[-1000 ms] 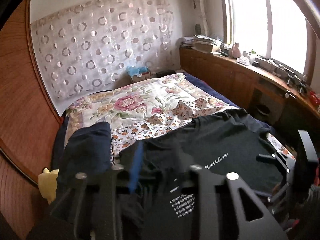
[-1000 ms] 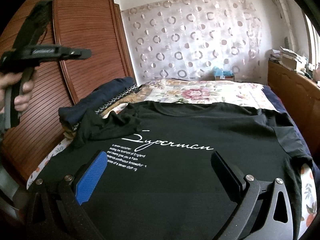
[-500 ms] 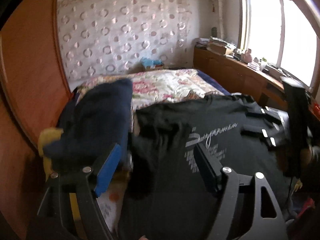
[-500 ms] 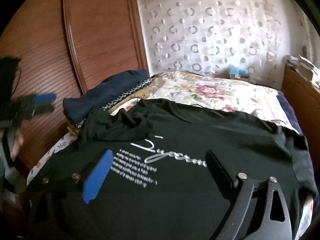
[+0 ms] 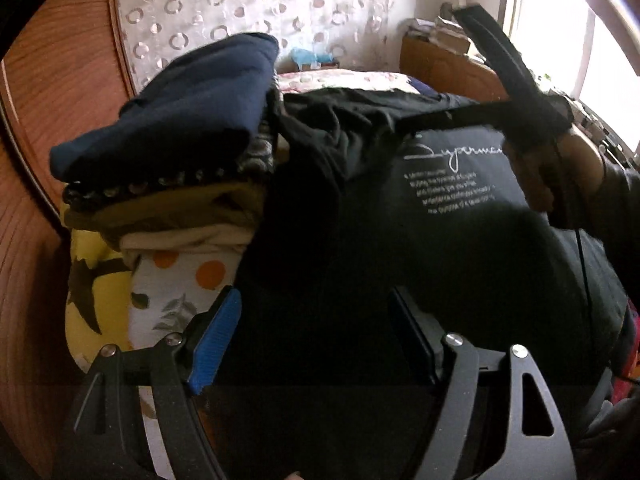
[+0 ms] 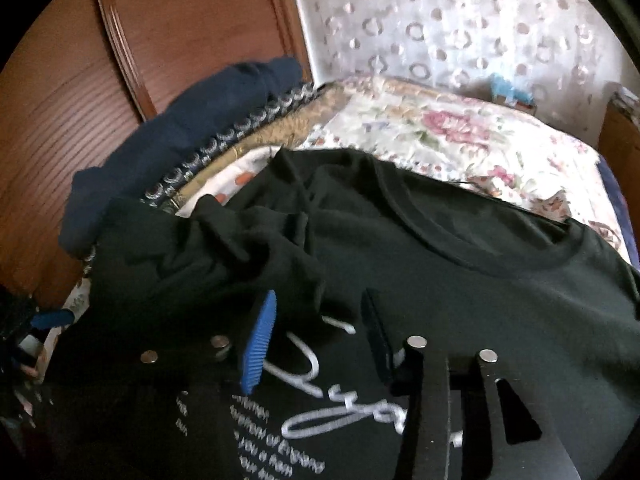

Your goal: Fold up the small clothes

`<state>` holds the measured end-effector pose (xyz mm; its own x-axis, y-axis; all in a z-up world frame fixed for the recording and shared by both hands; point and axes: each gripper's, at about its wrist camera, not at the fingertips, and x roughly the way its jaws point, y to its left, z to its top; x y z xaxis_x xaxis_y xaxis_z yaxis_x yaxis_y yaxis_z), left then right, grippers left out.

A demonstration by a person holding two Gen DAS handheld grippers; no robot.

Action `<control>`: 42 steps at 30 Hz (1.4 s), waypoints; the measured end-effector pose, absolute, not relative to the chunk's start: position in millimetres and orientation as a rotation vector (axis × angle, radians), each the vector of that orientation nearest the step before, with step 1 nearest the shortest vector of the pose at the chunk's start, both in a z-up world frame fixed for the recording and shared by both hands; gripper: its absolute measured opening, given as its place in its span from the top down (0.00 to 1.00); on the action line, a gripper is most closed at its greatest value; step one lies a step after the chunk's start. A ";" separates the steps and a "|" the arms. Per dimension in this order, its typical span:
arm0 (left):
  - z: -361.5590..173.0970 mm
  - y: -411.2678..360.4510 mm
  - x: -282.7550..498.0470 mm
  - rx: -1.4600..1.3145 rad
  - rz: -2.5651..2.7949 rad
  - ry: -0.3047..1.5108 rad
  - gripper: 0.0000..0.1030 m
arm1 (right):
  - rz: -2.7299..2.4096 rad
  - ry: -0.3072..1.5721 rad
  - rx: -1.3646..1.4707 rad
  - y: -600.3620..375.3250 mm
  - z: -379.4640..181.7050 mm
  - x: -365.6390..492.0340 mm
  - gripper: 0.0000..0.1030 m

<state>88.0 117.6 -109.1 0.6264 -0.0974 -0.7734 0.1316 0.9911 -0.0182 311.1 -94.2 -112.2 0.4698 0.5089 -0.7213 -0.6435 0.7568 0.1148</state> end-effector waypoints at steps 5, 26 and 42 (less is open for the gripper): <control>-115.1 105.8 93.5 0.080 -0.137 0.909 0.26 | 0.721 0.834 -0.217 -83.8 -112.1 316.6 0.85; -112.6 109.3 98.3 0.076 -0.136 0.914 0.20 | 0.618 0.697 -0.220 -151.5 -96.1 270.7 0.95; -72.8 108.2 107.0 -0.021 -0.152 0.794 0.40 | 0.543 0.824 -0.299 -216.3 -94.4 212.3 0.46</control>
